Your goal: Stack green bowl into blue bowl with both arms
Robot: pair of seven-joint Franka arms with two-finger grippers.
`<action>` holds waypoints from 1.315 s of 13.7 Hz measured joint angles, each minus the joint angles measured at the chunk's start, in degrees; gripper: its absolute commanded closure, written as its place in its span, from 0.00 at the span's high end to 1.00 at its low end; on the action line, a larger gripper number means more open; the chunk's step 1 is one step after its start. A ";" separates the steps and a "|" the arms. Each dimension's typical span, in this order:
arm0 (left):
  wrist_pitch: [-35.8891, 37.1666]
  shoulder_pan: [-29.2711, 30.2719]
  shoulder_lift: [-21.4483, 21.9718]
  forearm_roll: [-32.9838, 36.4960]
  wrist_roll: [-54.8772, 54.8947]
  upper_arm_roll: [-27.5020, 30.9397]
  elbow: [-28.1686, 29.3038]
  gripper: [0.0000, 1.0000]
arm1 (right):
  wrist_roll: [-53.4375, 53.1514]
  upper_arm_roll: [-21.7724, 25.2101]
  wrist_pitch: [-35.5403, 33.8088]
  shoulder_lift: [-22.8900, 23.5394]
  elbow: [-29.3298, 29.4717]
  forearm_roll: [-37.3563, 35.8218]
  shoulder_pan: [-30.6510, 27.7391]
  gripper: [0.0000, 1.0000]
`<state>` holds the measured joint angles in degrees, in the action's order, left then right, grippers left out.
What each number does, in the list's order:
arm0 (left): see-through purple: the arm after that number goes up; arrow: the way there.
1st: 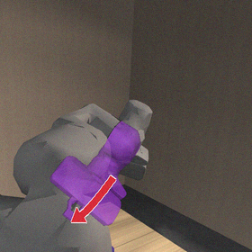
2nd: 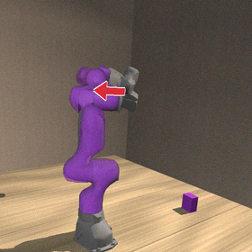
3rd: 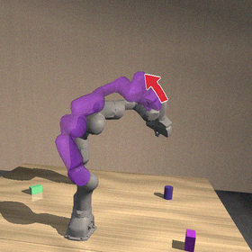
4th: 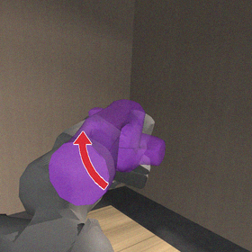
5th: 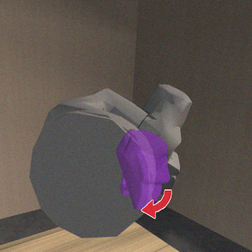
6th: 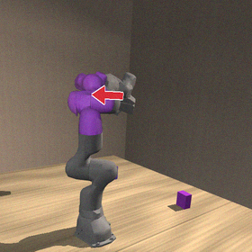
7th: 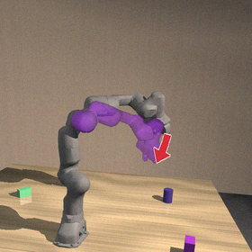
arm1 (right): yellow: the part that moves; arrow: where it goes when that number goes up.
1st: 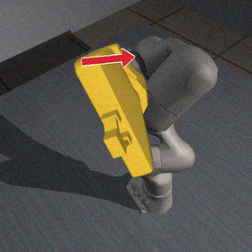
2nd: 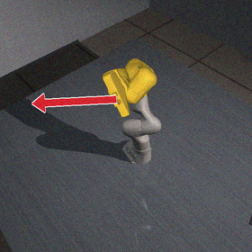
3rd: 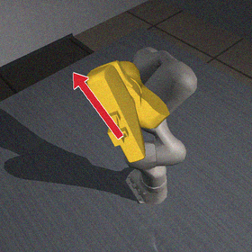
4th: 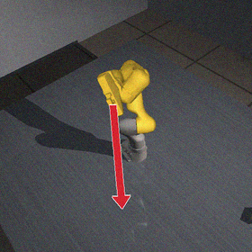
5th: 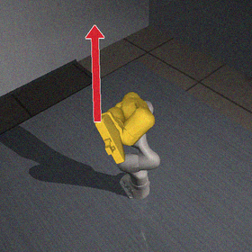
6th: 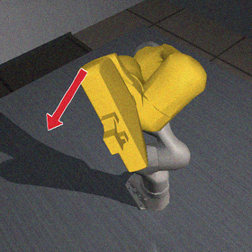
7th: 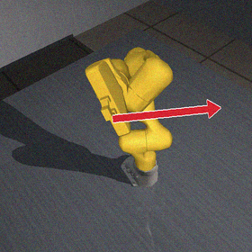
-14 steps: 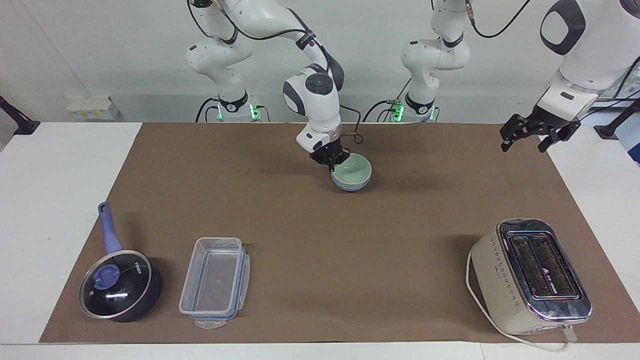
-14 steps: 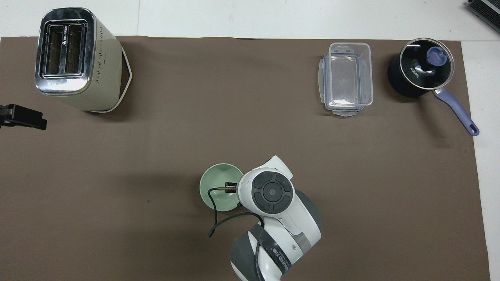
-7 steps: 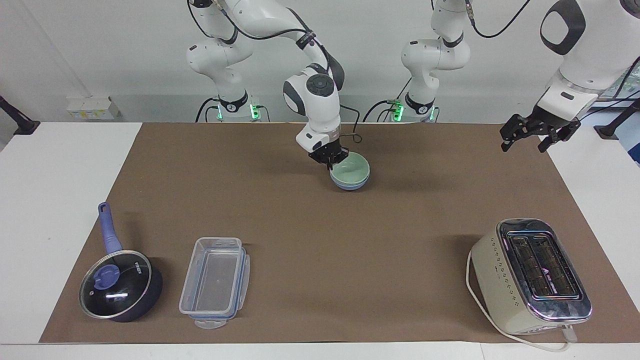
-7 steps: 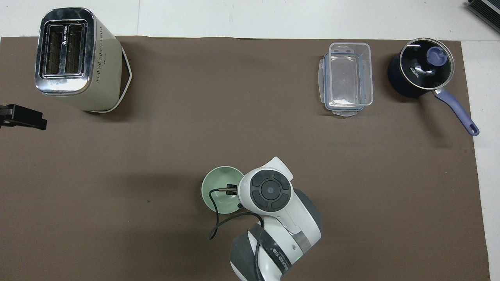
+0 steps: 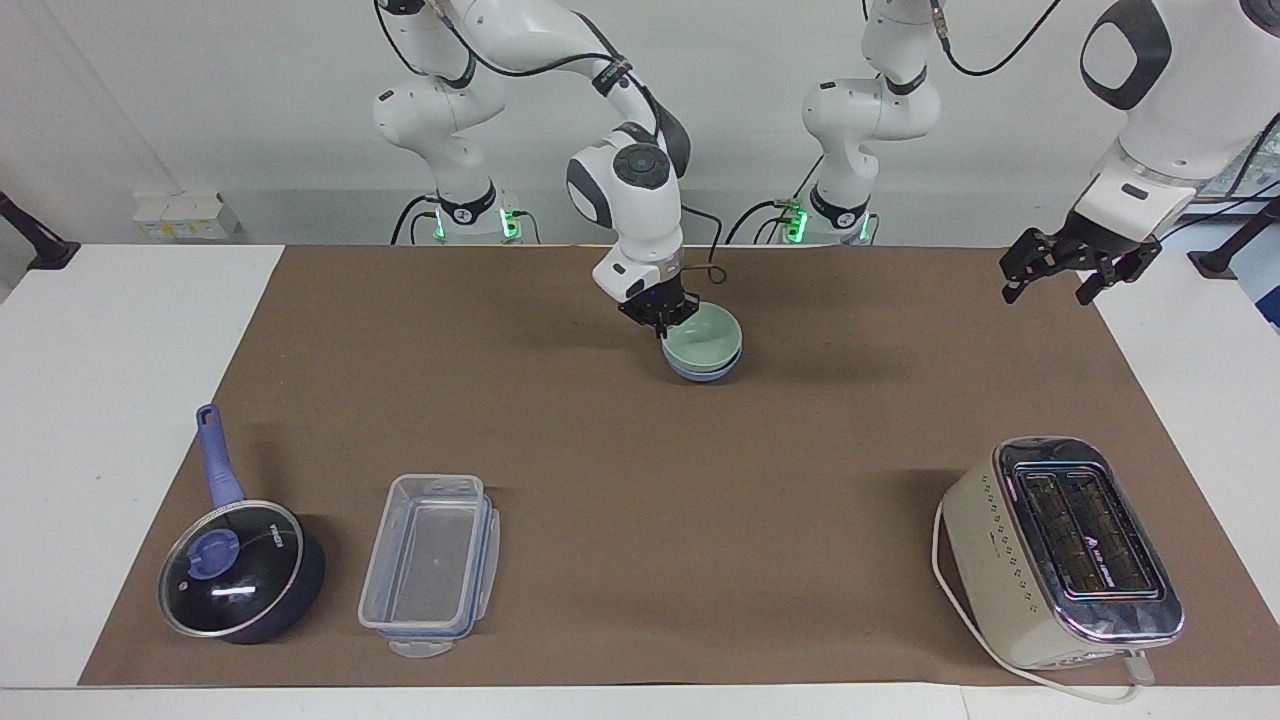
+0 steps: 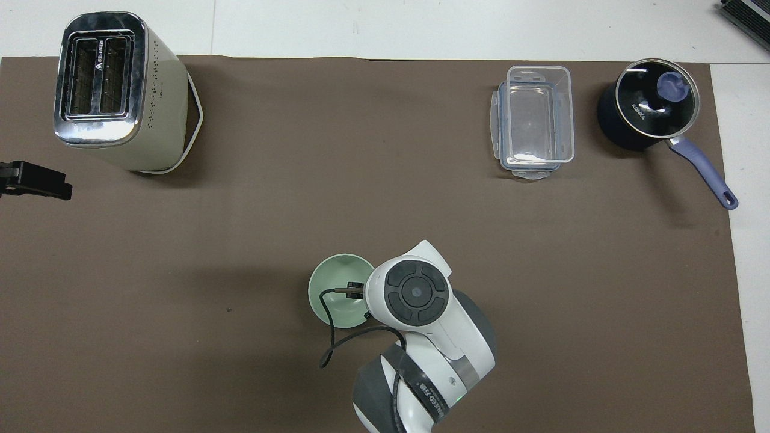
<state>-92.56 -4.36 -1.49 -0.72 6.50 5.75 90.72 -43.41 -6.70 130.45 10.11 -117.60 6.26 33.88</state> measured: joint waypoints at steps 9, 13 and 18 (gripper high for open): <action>0.00 0.00 0.00 0.00 0.00 0.00 0.00 1.00 | -0.01 0.34 0.13 -0.48 0.54 1.49 -0.48 0.80; 0.00 0.00 0.00 0.00 0.00 0.00 0.00 1.00 | 0.01 0.76 -0.56 -5.51 0.95 1.36 -4.69 1.00; 0.00 0.00 0.00 0.00 0.00 0.00 0.00 1.00 | 7.17 1.35 -6.44 -13.29 1.24 1.07 -17.82 1.00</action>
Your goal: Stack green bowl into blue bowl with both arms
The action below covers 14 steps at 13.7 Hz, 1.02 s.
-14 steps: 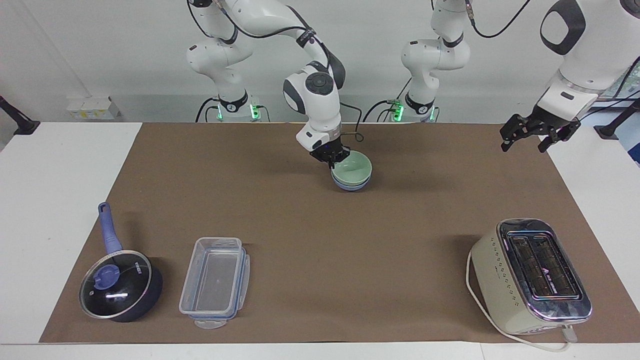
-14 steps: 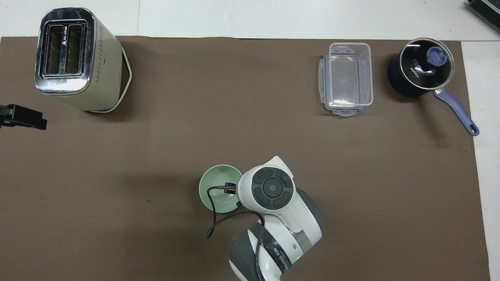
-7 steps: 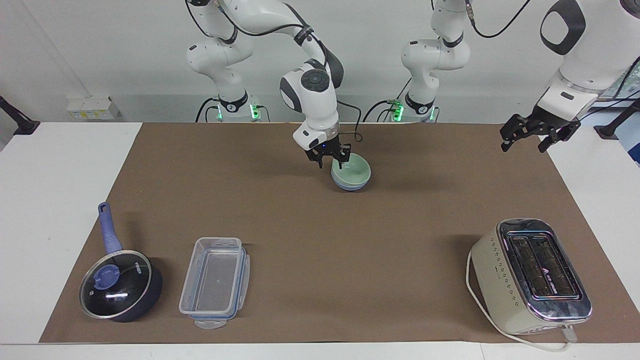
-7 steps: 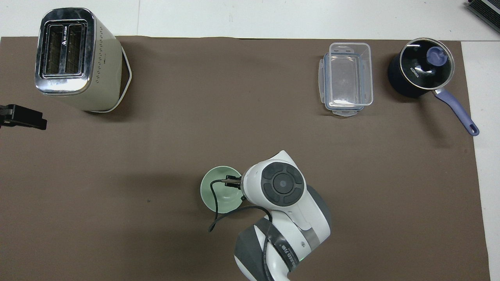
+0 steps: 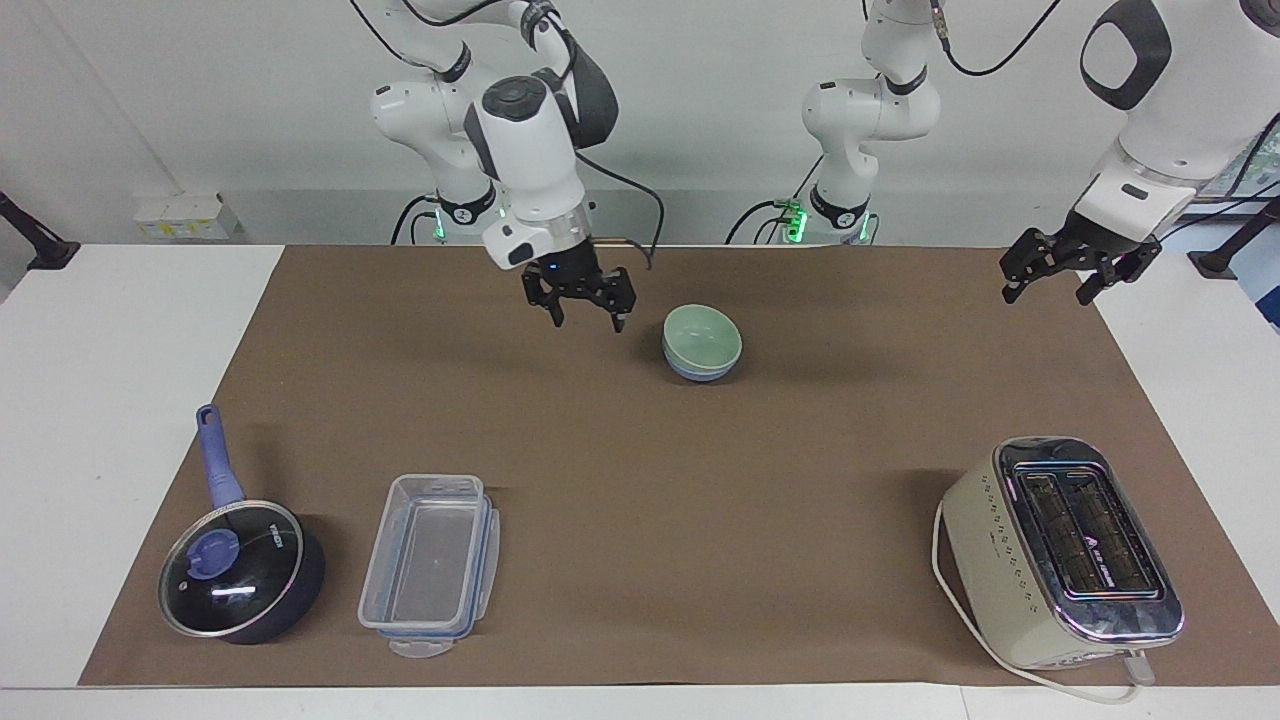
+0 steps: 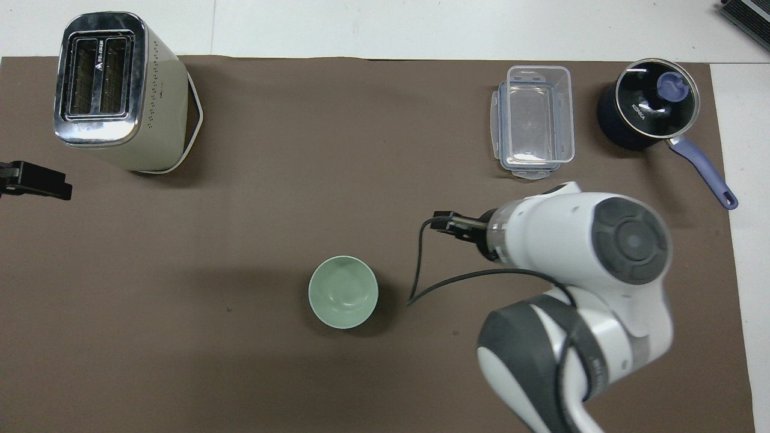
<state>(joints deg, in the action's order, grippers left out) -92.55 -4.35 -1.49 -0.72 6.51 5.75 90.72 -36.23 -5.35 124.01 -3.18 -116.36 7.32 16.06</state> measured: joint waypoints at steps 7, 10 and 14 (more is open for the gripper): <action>0.00 0.00 0.00 0.00 0.00 0.00 0.00 1.00 | 13.50 0.42 -20.93 -1.40 17.21 -6.82 -13.57 1.00; 0.00 0.00 0.00 0.00 0.00 0.00 0.00 1.00 | 15.23 0.46 -31.48 0.36 26.43 -7.25 -15.56 1.00; 0.00 0.00 0.00 0.00 0.00 0.00 0.00 1.00 | 20.08 0.49 -38.56 5.56 35.99 -9.30 -17.37 1.00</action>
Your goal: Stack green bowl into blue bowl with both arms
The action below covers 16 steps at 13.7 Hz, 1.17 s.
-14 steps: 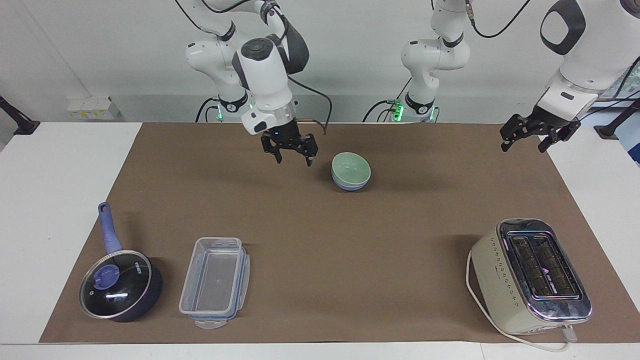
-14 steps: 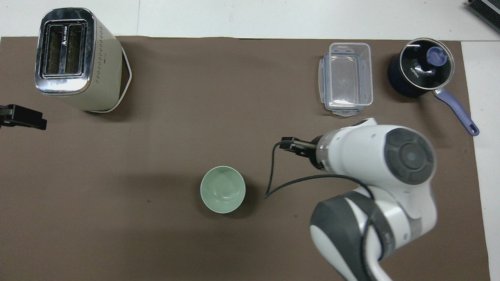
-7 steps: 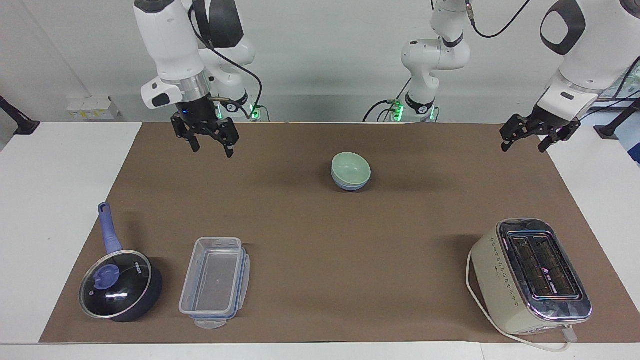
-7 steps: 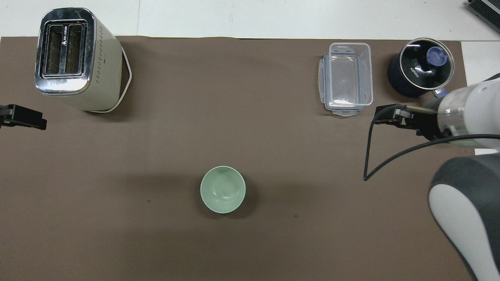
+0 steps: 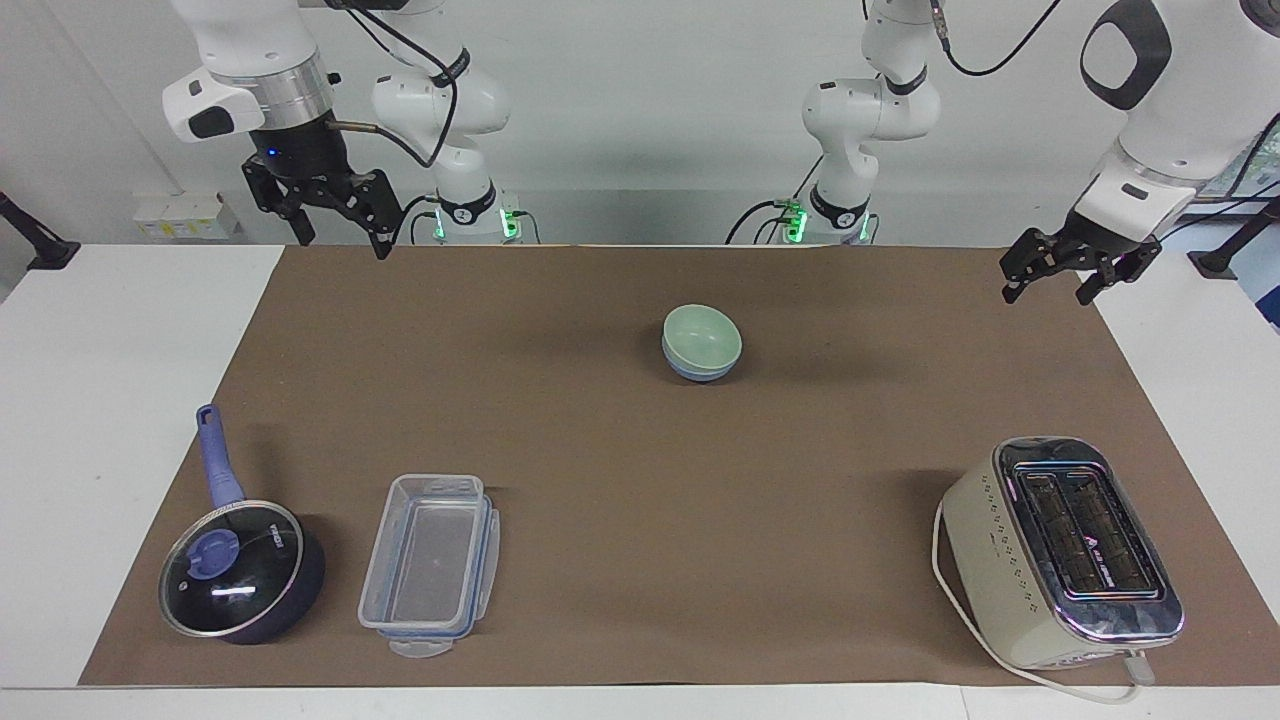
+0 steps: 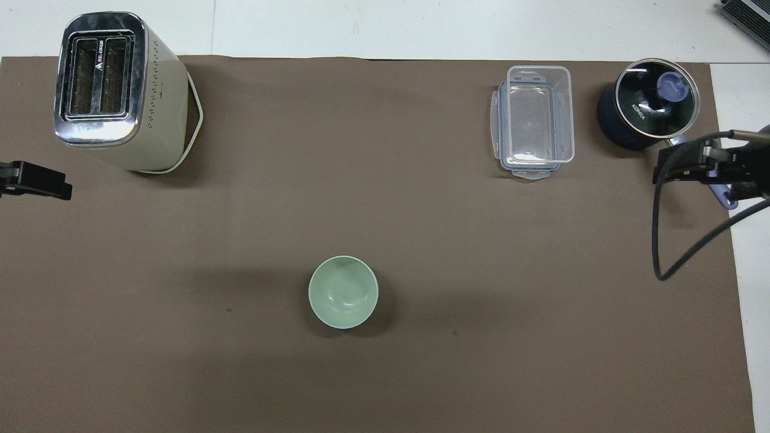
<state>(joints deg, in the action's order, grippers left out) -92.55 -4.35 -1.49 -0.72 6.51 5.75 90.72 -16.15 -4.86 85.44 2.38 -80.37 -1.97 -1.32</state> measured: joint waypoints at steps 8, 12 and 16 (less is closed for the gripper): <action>0.00 0.00 0.00 0.00 0.00 0.00 0.00 1.00 | 0.33 -0.06 -0.65 -1.35 -4.35 0.22 -0.16 1.00; 0.00 0.00 0.00 0.00 0.00 0.00 0.00 1.00 | 0.33 -0.07 -0.16 -2.68 -6.20 0.28 -0.46 1.00; 0.00 0.00 0.00 0.00 0.00 0.00 0.00 1.00 | 0.45 -0.07 0.02 -2.78 -6.58 0.30 -0.55 1.00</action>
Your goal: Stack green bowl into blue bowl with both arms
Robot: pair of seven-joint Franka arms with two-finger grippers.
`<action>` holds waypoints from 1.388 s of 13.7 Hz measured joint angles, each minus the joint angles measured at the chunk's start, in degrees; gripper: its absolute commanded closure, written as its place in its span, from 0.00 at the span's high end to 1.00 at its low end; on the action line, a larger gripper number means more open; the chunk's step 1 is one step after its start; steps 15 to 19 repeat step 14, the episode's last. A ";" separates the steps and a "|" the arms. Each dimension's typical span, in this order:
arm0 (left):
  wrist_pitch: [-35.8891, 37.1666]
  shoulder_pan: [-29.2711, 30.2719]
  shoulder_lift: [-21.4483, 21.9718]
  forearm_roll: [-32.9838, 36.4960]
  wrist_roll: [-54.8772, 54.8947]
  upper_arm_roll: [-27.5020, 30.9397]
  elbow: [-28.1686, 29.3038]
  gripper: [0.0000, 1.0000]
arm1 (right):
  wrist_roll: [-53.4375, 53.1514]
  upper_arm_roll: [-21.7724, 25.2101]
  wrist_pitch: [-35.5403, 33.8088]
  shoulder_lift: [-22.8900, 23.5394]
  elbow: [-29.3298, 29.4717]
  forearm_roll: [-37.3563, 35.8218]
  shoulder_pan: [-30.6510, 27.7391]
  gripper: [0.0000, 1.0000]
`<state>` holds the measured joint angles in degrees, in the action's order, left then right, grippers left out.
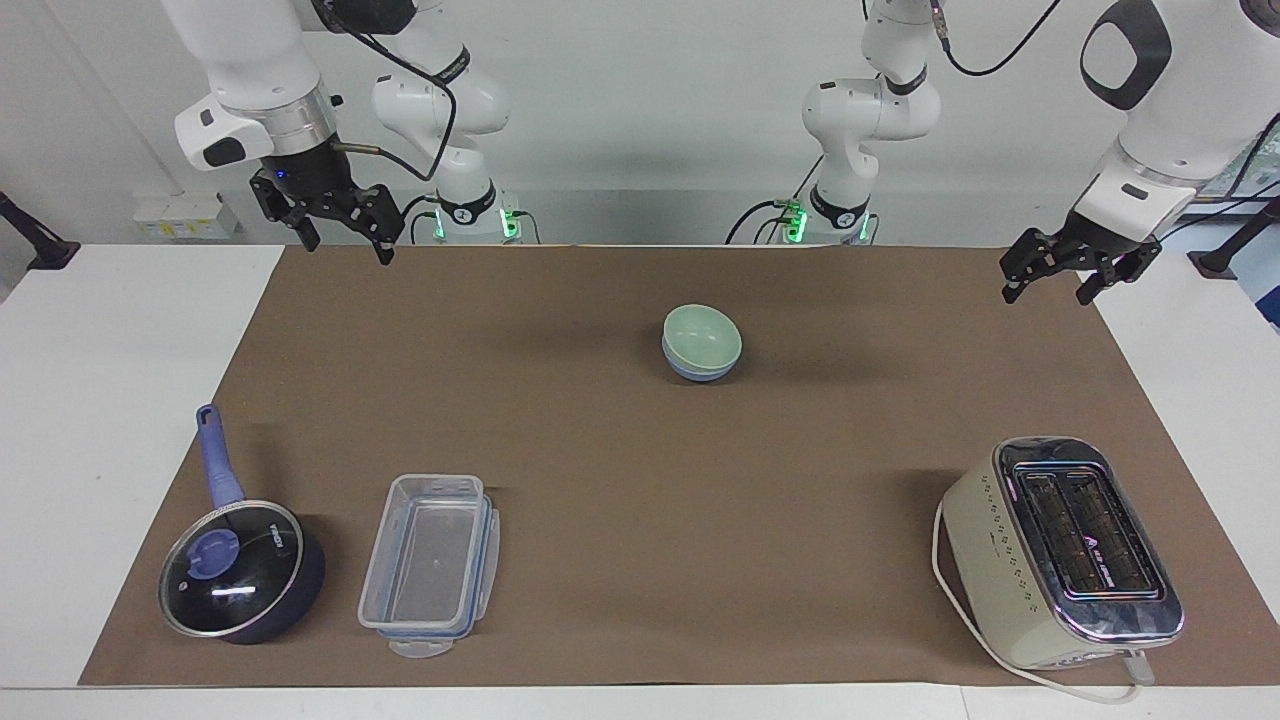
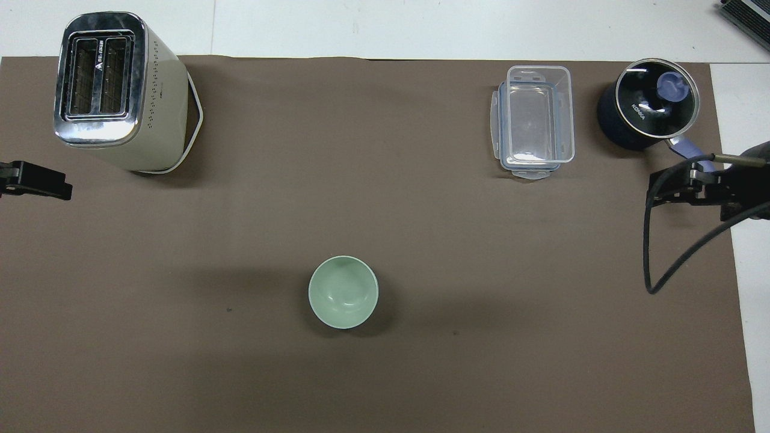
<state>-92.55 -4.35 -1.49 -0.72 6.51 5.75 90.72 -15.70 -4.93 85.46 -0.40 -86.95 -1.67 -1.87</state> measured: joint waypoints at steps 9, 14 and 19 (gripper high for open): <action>0.00 0.00 0.00 0.00 0.00 0.00 0.00 1.00 | 4.03 -0.04 0.10 -0.05 -0.02 0.67 -0.72 1.00; 0.00 0.00 0.00 0.00 0.01 0.00 0.00 1.00 | 4.03 -0.07 0.15 -0.05 -0.03 0.98 -0.73 1.00; 0.00 0.00 0.00 0.00 0.01 0.00 0.00 1.00 | 4.03 -0.07 0.15 -0.05 -0.03 0.98 -0.73 1.00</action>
